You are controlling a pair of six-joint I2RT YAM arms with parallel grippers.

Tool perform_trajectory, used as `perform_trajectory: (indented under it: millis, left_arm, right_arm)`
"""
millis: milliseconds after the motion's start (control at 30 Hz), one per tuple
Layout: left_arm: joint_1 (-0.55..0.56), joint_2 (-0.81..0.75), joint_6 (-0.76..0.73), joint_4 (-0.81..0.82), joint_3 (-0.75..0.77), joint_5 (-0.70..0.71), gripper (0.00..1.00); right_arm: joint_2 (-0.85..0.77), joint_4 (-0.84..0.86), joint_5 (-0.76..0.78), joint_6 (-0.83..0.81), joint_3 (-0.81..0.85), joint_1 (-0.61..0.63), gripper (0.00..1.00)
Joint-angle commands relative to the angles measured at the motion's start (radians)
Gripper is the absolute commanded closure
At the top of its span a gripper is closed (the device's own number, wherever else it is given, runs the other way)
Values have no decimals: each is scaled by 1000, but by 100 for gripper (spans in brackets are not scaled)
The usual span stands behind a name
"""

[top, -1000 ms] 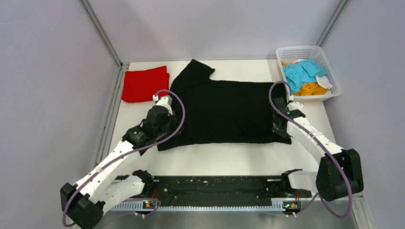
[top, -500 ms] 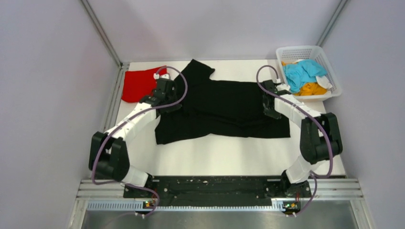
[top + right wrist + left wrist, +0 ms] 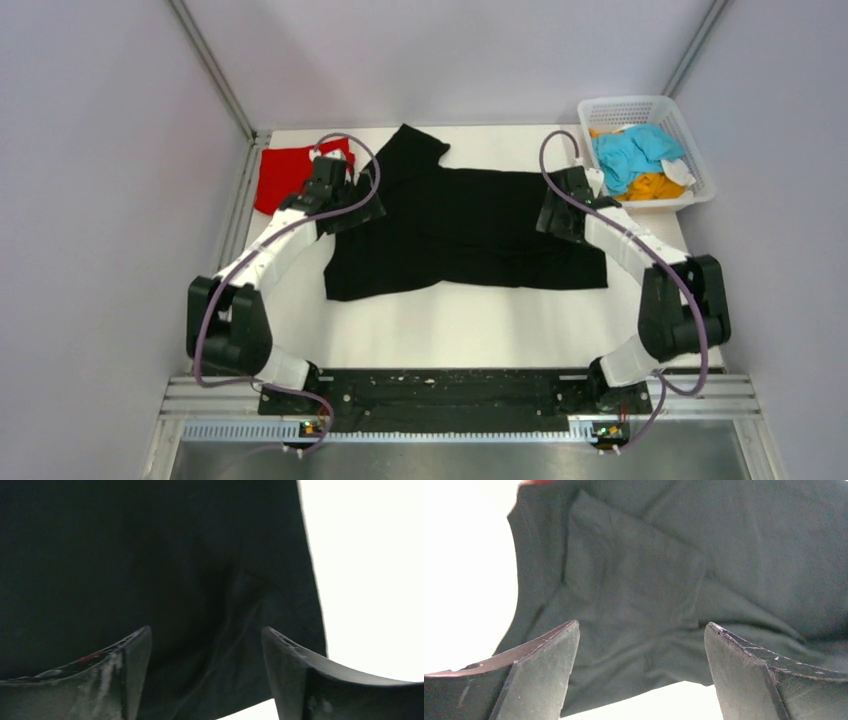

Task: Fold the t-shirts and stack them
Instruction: Fold the flattened tshirt in 1/3 of the way

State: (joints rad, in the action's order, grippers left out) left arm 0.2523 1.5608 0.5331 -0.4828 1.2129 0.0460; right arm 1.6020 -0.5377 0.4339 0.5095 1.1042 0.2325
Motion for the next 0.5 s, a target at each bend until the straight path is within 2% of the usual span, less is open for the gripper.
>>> perform_trajectory:
  millis: [0, 100, 267, 367, 467]
  left_arm:
    - [6, -173, 65, 121, -242, -213, 1]
    - [7, -220, 100, 216, -368, -292, 1]
    - [8, -213, 140, 297, -471, -294, 1]
    - [7, -184, 150, 302, -486, -265, 1]
    - [7, -163, 152, 296, -484, -208, 1]
  right_arm:
    - [-193, 254, -312, -111, -221, -4, 14]
    - [-265, 389, -451, -121, -335, -4, 13]
    - [-235, 486, -575, -97, -368, -5, 12]
    - [-164, 493, -518, -86, -321, -5, 12]
    - [-84, 529, -400, -92, -235, -6, 12]
